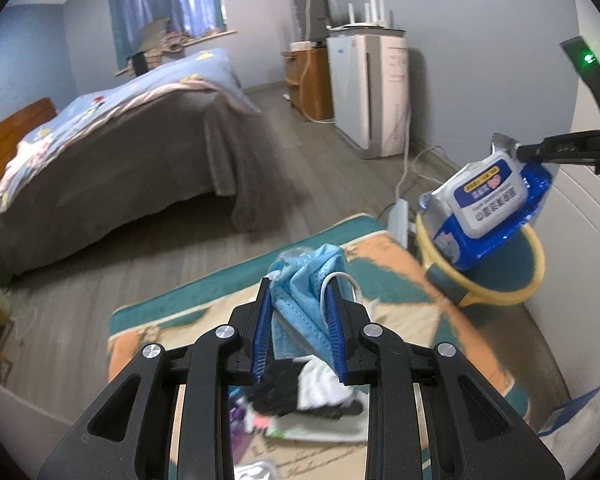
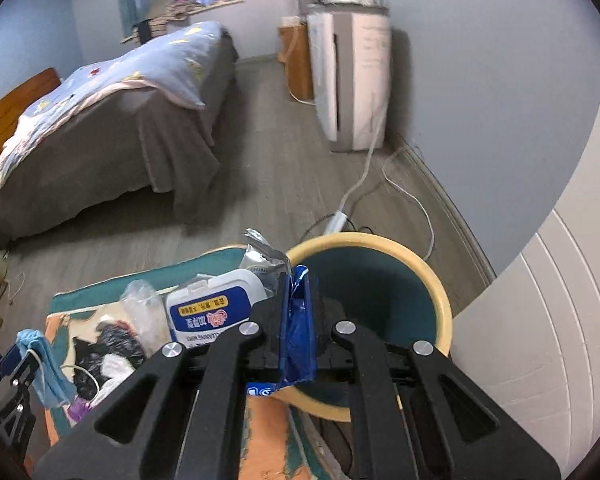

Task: Collect trash
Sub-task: 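Carry both items to the yellow bin and open both tools to drop them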

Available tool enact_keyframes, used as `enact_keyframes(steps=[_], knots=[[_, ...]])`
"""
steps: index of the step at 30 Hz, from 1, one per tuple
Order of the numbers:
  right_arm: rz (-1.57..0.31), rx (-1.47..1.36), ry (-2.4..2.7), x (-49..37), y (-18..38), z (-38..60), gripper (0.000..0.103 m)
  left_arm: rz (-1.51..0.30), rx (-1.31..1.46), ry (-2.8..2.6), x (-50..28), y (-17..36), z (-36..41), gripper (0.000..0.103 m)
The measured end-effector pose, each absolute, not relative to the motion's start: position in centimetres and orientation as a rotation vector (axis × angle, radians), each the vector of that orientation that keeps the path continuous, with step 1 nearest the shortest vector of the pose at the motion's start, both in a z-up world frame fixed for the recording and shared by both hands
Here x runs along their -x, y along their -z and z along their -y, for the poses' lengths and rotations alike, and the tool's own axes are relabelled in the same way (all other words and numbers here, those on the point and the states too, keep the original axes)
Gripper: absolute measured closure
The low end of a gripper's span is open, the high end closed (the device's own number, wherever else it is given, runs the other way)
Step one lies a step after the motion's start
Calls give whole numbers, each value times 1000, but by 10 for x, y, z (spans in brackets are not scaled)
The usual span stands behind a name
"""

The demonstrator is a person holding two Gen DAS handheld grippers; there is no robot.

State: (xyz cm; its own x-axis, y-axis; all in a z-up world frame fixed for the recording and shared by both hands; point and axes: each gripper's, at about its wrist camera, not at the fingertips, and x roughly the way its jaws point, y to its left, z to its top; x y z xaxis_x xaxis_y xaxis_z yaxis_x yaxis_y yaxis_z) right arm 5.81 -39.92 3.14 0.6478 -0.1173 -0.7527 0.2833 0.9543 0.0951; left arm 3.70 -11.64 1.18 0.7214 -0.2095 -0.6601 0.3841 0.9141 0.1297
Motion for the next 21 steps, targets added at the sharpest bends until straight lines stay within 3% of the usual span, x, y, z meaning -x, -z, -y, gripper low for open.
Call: enact_keyframes(steps=[21], knots=[[-994,-158,593,-55,32,482,96,-779,-281,590,-104,28,282,76]])
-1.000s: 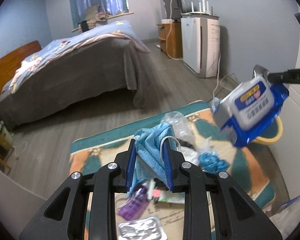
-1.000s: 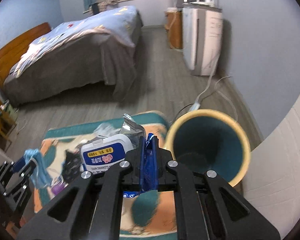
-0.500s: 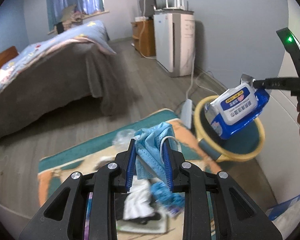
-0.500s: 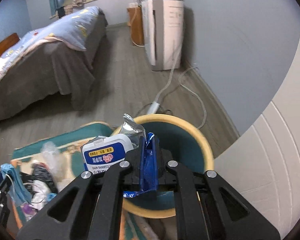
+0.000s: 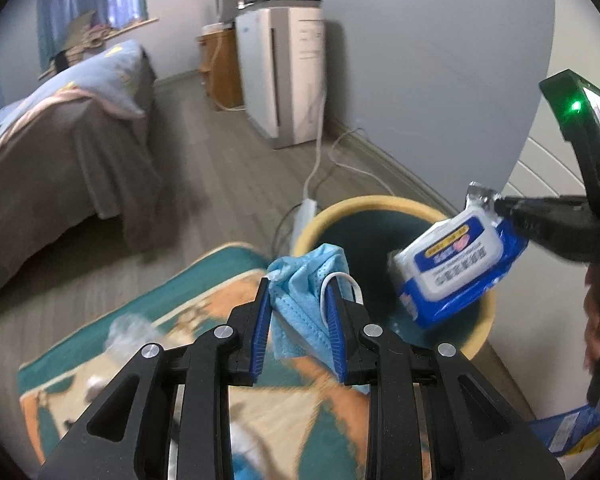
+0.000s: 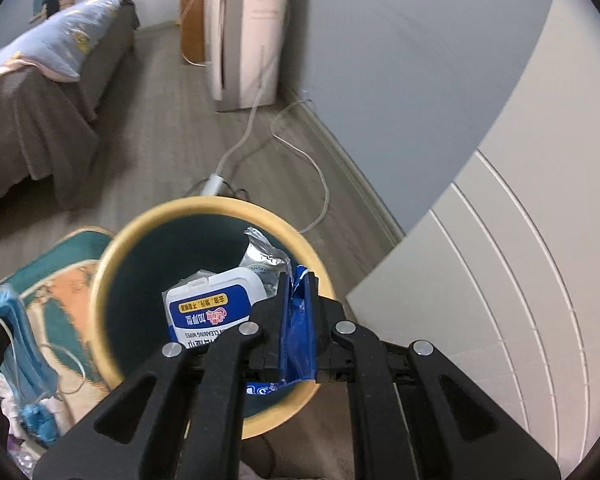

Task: Collect trash
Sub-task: 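Carry both items to the yellow bin and open both tools to drop them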

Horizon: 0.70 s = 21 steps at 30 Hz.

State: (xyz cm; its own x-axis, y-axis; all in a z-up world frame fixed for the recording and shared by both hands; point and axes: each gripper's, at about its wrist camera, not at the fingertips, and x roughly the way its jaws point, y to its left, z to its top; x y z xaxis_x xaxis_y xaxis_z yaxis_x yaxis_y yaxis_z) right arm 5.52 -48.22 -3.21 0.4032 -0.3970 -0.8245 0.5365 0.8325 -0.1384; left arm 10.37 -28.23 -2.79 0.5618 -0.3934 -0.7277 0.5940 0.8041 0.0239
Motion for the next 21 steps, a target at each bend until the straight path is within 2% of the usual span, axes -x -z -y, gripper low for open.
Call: enact_keyframes(steps=[7,9,11,12,14,18,19,20,21], knots=[[-971,-179,614,-54,31,482,96,-764,-257,643,-108,30,314,73],[-954,-193,605,-54,29,479,96,-760,-256,650,-105,28,316,65],[-944,-196,596,-55,27,477,89,-750,-253,653,-100,25,315,49],[-944,-200,591,-56,26,477,87,-743,-256,649,-100,23,314,46],[-948,-210,584,-56,27,477,75,-731,-256,641,-97,20,308,36],[-937,-217,565,-57,24,474,64,-715,-258,605,-93,13,290,22],[-931,-216,559,-57,21,472,54,-708,-262,594,-92,11,285,18],[-920,-219,545,-57,19,469,39,-702,-265,577,-91,9,279,14],[-904,-222,525,-57,16,465,34,-696,-263,559,-90,6,271,13]])
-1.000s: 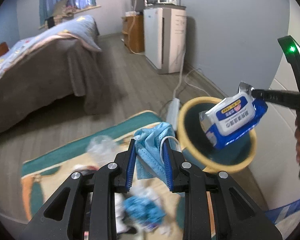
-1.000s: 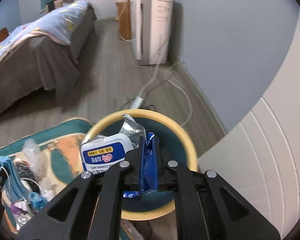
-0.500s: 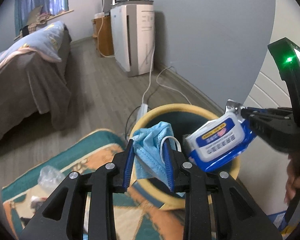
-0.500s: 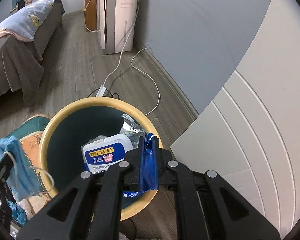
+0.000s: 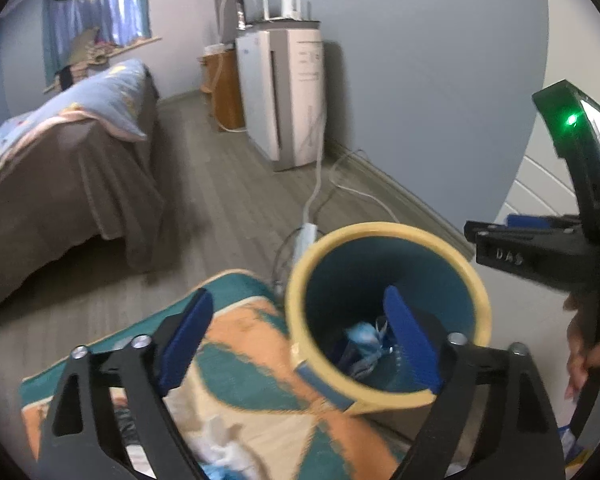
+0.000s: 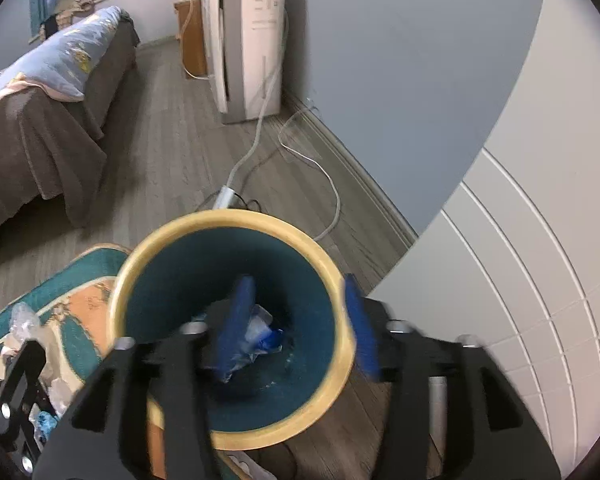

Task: Collect trash
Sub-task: 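Carry both items to the yellow bin and open both tools to drop them, then move both open tools back over the trash pile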

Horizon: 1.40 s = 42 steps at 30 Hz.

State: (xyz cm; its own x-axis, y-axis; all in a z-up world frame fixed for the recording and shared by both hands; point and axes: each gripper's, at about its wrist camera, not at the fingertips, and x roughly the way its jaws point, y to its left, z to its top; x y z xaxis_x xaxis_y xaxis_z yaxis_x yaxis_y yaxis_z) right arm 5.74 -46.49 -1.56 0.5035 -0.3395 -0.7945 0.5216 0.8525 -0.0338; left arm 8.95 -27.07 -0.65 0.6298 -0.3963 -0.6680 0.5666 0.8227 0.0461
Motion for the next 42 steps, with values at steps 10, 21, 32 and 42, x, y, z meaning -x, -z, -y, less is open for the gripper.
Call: enact_keyframes(steps=[10,21,32,42], knots=[[-855,-206,369,-70,-9,406,9,-676,-241,413,-75,-18,181,6],[-878,52,207,-89,-16,293,6,-738,-226,226,-58,-19,59,5],[-930,59,50,-100,5,214,6,-807,-181,14,-62,4,-19,5],[-972,19,-25,-97,26,194,6,-863,-133,9,-71,27,-59,5]])
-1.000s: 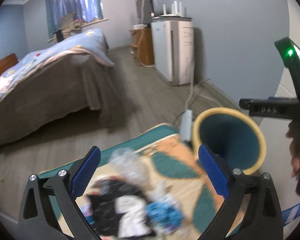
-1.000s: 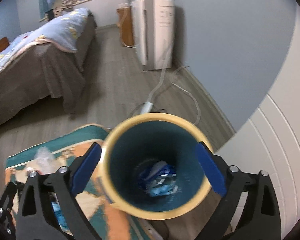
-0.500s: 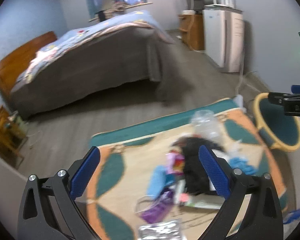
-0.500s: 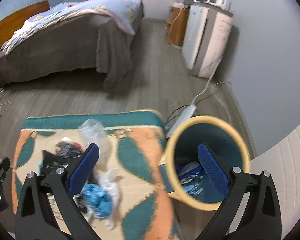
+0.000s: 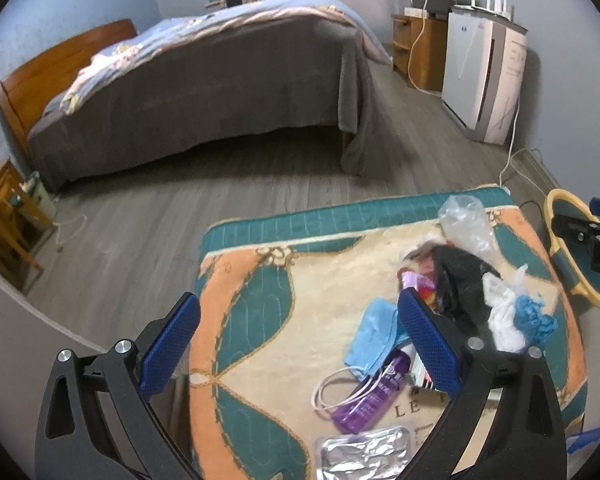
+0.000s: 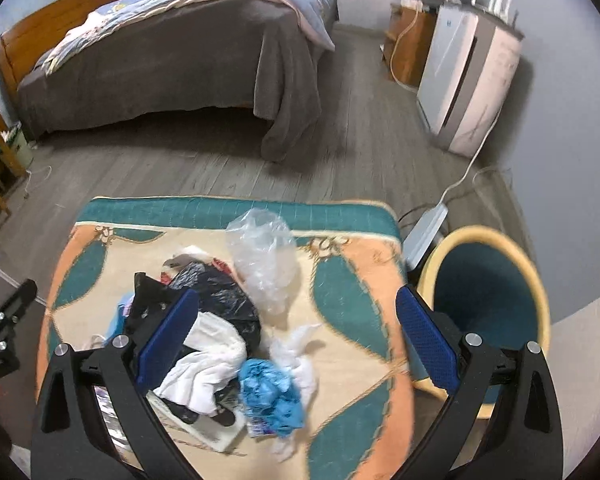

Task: Collect trash
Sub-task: 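Move both open tools back over the trash pile, then grasp the blue crumpled glove with the right tool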

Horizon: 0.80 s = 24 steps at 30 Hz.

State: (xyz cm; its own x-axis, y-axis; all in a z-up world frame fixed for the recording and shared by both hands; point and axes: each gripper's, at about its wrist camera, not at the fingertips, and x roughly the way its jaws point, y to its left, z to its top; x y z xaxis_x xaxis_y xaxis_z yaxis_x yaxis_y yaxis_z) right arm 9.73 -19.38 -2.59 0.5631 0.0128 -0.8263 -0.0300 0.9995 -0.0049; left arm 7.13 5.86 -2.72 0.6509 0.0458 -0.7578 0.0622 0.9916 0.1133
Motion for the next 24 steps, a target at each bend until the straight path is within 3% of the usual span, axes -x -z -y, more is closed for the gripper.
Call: enact_keyframes(steps=[17,18,20,24], knots=[[-1183,6,-45,-86,84,212,7,-899,-87,102,-74,30,-40,5],[-1198,3,-52,-86,88,214,10,-902,-80,113,-75,31,-39,5],[-1227,-18,-88,-85,94,214,33,-901,-84,129,-75,31,-35,5],[-1251,-64,-176,-84,99,205,49,-899,-112,144,-76,32,-23,7]])
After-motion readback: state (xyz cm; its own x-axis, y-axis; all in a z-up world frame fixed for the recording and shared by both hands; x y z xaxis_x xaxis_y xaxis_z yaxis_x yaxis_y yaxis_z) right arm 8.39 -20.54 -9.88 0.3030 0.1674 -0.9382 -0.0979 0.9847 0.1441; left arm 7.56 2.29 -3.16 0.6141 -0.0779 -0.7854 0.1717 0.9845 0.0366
